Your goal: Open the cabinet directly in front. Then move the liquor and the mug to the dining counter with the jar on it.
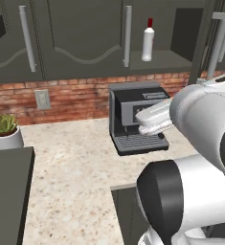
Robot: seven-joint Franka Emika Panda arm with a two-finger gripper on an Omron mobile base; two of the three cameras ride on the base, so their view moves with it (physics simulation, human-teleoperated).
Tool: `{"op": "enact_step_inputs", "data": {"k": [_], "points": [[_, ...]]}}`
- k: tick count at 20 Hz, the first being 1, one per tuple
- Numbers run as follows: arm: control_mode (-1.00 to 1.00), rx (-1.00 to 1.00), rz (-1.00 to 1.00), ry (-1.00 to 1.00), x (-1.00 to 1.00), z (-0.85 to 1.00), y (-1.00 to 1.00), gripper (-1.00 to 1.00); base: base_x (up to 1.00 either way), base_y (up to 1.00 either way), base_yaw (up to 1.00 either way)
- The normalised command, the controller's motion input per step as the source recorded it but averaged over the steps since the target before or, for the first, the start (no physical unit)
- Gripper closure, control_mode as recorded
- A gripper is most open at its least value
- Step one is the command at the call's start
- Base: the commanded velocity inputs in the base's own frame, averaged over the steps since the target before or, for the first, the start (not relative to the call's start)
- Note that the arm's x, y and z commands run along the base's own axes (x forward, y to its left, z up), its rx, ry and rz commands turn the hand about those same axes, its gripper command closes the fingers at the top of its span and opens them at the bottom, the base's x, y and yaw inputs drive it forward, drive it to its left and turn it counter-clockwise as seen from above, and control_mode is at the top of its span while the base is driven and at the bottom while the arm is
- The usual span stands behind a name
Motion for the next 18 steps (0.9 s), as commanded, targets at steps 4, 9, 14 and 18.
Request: {"op": "enact_step_inputs", "data": {"k": [4, 9, 14, 18], "points": [[-1.0, 0.0, -0.02, 0.0, 0.88, -0.16, -0.12, -1.0, 0.0, 0.0, 0.0], [-1.0, 0.0, -0.03, 0.0, 0.85, -0.03, -0.06, -1.0, 0.0, 0.0, 0.0], [-1.0, 0.0, -0.08, -0.03, 0.79, 0.0, -0.1, -1.0, 0.0, 0.0, 0.0], [-1.0, 0.0, -0.11, -0.02, 0.74, 0.0, -0.2, -1.0, 0.0, 0.0, 0.0]]}}
